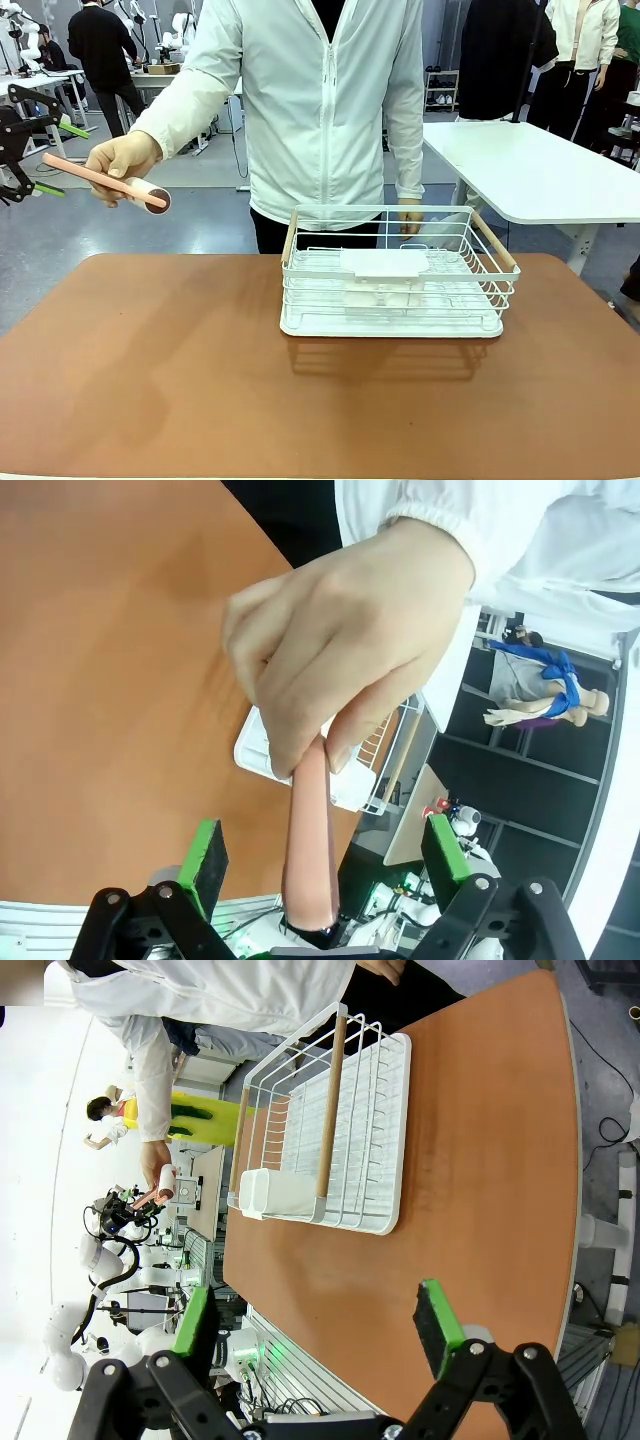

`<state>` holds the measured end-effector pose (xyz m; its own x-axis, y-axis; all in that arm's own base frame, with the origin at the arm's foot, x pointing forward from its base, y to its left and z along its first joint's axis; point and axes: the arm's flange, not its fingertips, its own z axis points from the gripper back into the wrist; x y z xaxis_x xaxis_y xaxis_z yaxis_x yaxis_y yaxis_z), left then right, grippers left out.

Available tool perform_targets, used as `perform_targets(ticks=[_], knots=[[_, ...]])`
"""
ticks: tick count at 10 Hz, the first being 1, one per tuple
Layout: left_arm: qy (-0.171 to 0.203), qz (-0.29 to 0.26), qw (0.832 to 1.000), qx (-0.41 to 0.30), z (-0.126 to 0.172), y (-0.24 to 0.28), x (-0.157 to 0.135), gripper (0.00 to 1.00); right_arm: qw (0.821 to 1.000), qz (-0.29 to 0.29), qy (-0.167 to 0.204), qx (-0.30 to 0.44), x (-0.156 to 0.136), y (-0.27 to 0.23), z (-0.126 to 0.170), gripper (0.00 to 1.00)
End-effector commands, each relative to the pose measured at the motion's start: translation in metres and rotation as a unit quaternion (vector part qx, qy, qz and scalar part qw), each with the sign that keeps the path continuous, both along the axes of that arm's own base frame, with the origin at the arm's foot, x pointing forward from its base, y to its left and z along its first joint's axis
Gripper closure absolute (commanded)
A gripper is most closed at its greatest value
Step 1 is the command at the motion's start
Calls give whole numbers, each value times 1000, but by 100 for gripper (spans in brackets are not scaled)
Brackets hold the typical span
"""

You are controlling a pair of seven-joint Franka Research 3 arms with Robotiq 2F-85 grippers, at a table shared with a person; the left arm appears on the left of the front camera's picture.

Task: Clean the table.
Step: Pick up the Lint Roller when the human hands it over.

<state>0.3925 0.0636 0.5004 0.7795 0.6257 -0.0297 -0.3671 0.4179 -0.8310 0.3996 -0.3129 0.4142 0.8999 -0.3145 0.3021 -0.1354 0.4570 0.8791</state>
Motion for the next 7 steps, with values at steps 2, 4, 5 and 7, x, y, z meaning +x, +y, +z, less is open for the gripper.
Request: perform_targets(ticks=[2,4,5,7], knots=[[6,12,1000,4,-12,-9,9,0,1000,0,4,-3,-1,1,3,0],[3,13,1000,7,-12,-9,11,0,1000,0,4,-3,-1,1,3,0],[-4,10,1000,9,-12,-9,11,19,1000,0,4,-3,-1,1,3,0],[-7,12,1000,5,-13,-7,11,39,1000,0,4,-3,-1,1,3,0]])
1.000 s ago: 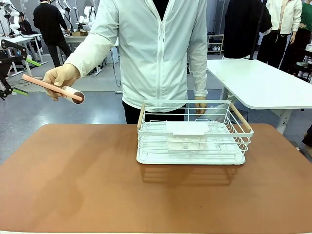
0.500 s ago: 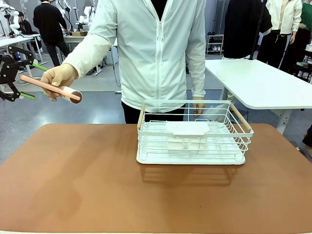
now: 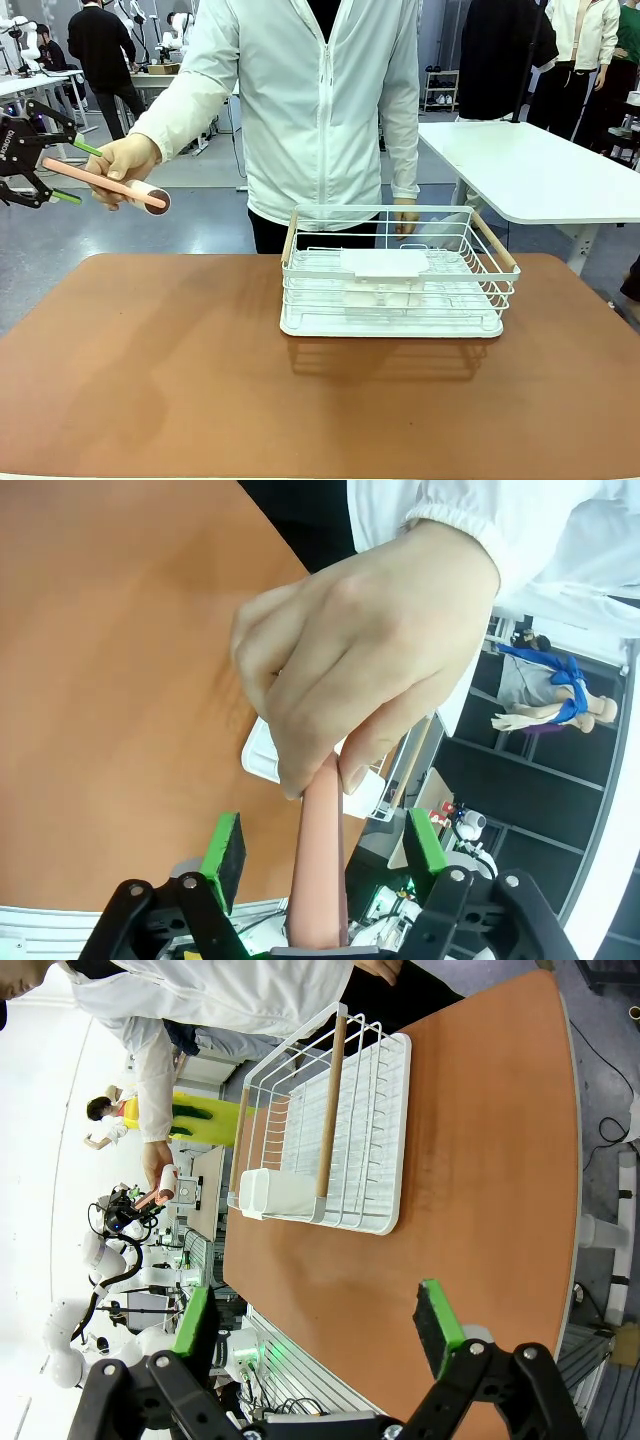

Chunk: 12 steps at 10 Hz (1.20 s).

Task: Clean the table.
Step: Pick up the Lint Roller when the human hands it over.

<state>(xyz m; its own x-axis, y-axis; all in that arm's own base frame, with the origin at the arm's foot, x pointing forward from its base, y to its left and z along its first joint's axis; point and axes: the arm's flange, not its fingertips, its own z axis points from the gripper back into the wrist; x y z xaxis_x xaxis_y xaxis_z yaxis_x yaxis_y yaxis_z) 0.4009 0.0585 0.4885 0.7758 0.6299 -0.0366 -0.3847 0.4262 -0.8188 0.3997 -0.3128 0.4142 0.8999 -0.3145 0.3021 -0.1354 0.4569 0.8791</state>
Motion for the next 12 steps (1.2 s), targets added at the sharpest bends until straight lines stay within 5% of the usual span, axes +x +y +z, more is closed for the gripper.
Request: perform_targets(ticks=[1,2,3,4,5,6,7,8,12], knots=[[-9,8,1000,0,-2,-2,4,25,1000,0,4,-3,-1,1,3,0],[-7,10,1000,-2,-3,-1,4,58,1000,0,4,-3,-1,1,3,0],[-7,11,1000,-3,-3,-1,4,44,1000,0,4,-3,-1,1,3,0],[-8,10,1000,-4,-3,-2,3,77,1000,0,4,-3,-1,1,3,0],[-11,11,1000,-5,-3,-2,3,63,1000,0,4,-3,-1,1,3,0],[-13,12,1000,-6,-2,-3,3,97,1000,0,4,-3,-1,1,3,0],[-14,13,1000,-5,-2,-3,2,83,1000,0,4,-3,-1,1,3,0],[-13,13,1000,-5,-2,-3,2,100,1000,0,4,-3,-1,1,3,0],[1,1,1000,-1,-1,0,1,100,1000,0,4,-3,-1,1,3,0]])
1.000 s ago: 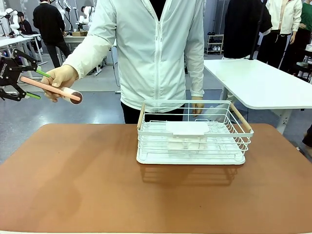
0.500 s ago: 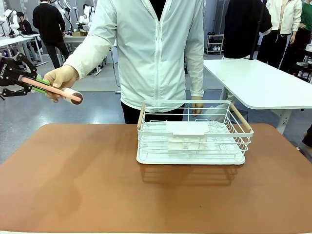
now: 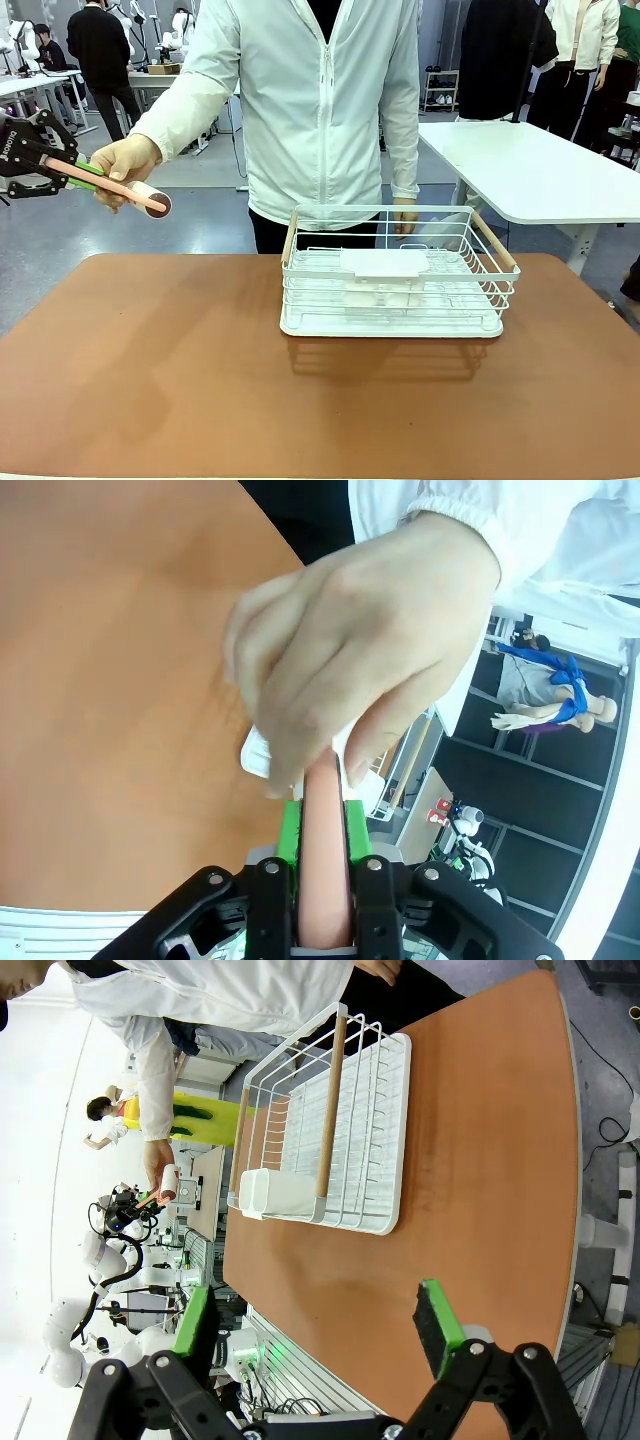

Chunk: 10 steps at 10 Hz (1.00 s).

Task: Clean the table.
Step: Pick up the Lint Roller when the human hands it over, then clean the table with the Lint Roller when the human lifts the Dish drying rack.

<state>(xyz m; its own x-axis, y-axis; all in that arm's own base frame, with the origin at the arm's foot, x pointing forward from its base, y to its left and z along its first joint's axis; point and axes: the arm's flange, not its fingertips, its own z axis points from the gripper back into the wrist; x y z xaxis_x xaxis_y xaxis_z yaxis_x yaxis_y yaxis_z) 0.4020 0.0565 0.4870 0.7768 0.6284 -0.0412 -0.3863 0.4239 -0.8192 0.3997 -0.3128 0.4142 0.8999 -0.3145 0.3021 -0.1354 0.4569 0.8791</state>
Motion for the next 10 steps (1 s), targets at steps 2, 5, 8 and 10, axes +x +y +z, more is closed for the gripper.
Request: perform_targets(ticks=[2,5,8,10], knots=[[0,2,1000,1,0,1,0,100,1000,0,4,-3,-1,1,3,0],[0,2,1000,1,0,1,0,100,1000,0,4,-3,-1,1,3,0],[0,2,1000,1,0,1,0,100,1000,0,4,-3,-1,1,3,0],[0,2,1000,1,0,1,0,100,1000,0,4,-3,-1,1,3,0]])
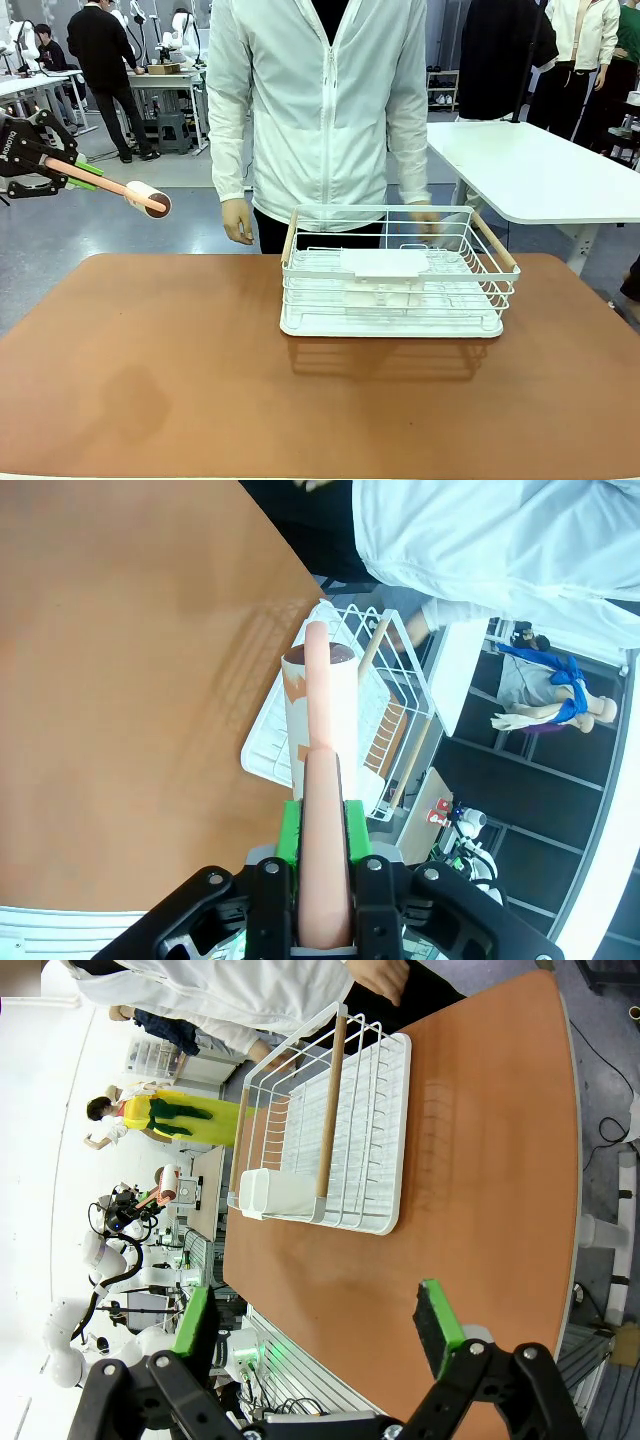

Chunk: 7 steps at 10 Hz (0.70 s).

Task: Clean the table.
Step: Clean the table with the Lint Roller when the human lifts the Dish drying rack.

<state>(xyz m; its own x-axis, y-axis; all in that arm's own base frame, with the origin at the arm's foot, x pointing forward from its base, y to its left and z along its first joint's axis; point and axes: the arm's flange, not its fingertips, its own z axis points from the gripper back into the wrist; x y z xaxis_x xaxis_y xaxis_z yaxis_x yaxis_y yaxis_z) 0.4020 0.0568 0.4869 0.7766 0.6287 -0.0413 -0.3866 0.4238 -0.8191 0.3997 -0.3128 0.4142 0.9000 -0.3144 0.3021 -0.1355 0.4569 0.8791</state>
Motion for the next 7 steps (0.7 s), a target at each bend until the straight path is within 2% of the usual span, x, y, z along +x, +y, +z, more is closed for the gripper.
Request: perform_targets(ticks=[1,7], knots=[[0,2,1000,1,0,1,0,100,1000,0,4,-3,-1,1,3,0],[0,2,1000,1,0,1,0,100,1000,0,4,-3,-1,1,3,0]])
